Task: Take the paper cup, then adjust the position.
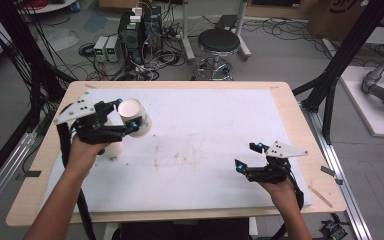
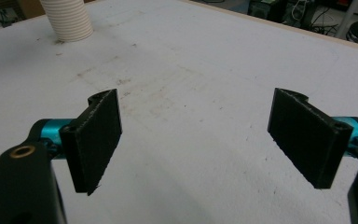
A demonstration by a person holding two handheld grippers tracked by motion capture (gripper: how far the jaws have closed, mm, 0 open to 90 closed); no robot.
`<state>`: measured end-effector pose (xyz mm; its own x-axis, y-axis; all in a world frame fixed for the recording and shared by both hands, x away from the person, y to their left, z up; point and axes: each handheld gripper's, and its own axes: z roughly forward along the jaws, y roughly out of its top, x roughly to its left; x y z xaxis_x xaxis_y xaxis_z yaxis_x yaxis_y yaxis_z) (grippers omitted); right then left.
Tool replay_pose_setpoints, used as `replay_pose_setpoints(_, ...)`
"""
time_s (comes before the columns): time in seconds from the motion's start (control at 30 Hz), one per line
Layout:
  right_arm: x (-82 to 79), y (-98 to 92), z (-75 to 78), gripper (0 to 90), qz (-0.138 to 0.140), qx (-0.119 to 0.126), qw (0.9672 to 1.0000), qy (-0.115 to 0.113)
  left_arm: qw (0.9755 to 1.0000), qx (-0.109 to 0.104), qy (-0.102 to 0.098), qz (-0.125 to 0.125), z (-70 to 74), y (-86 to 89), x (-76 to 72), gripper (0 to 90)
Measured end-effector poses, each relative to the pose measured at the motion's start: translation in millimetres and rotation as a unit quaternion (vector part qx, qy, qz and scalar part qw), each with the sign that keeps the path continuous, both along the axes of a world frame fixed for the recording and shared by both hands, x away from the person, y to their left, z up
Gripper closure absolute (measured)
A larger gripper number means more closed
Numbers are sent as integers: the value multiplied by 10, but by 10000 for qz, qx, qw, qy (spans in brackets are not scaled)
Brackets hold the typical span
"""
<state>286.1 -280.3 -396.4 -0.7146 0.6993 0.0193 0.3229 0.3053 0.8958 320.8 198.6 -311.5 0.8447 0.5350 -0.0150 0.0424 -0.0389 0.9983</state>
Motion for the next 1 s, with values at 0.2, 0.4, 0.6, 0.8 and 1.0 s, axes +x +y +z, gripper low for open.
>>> replay_pose_setpoints(0.2,43,80,0,177,55,-59,10000,17,9993,71,296,-209,-293,-256,53,326)
replay_pose_setpoints(0.4,128,235,16,179,295,-191,9994,57,9976,135,560,-396,-523,-450,83,326)
replay_pose_setpoints(0.6,273,444,92,184,605,-230,9979,32,9966,177,655,-471,-631,-538,95,326)
replay_pose_setpoints(0.8,344,624,119,184,864,-182,9961,-13,9965,151,709,-427,-685,-555,93,326)
replay_pose_setpoints(1.0,311,683,86,184,971,-231,9950,37,9959,148,726,-514,-720,-602,111,325)
